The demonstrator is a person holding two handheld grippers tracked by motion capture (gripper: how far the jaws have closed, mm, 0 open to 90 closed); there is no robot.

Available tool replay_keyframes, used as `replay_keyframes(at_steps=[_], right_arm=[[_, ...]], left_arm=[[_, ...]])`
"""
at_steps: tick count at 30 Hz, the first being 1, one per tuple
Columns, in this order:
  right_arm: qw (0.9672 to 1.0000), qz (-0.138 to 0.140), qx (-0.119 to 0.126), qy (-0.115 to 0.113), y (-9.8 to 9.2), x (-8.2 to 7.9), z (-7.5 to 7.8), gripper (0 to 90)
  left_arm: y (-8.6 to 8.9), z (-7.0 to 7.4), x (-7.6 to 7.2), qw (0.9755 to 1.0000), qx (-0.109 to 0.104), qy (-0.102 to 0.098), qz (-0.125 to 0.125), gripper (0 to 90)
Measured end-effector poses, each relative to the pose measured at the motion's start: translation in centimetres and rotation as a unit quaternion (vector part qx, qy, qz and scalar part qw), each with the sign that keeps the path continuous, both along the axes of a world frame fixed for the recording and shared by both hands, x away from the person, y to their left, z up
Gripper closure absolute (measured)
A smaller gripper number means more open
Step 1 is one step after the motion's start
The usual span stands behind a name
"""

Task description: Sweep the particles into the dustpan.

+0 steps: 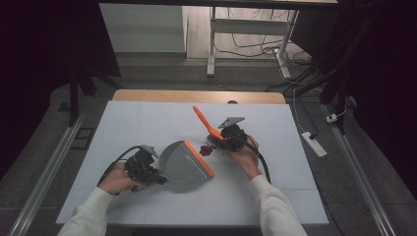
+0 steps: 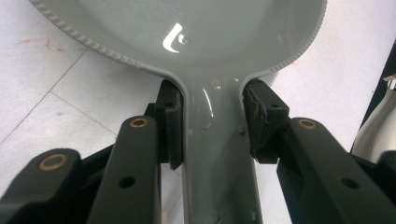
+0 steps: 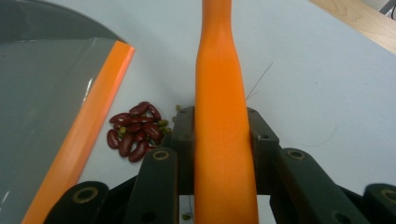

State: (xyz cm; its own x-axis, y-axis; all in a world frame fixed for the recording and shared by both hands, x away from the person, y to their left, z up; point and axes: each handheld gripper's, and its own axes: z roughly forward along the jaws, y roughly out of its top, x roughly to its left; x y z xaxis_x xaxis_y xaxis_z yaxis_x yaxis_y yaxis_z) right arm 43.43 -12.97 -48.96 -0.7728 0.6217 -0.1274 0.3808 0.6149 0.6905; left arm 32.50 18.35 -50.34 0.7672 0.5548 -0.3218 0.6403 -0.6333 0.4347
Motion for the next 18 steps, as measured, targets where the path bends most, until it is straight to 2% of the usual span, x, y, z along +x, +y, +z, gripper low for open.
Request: replay_keyframes(at_steps=[8,18], right_arm=[[0.9998,0.015,-0.013,-0.008,1.4,-0.8,-0.1,69.9],[0.9995,0.032,-0.004,0.001,2.3,-1.6,-0.2,70.0]], left_arm=[[0.0,0.0,0.0,1.0,-0.001,0.0,0.0,61.8],[-0.2,-0.1,0.2,1.0,-0.001,0.002,-0.001,61.8]])
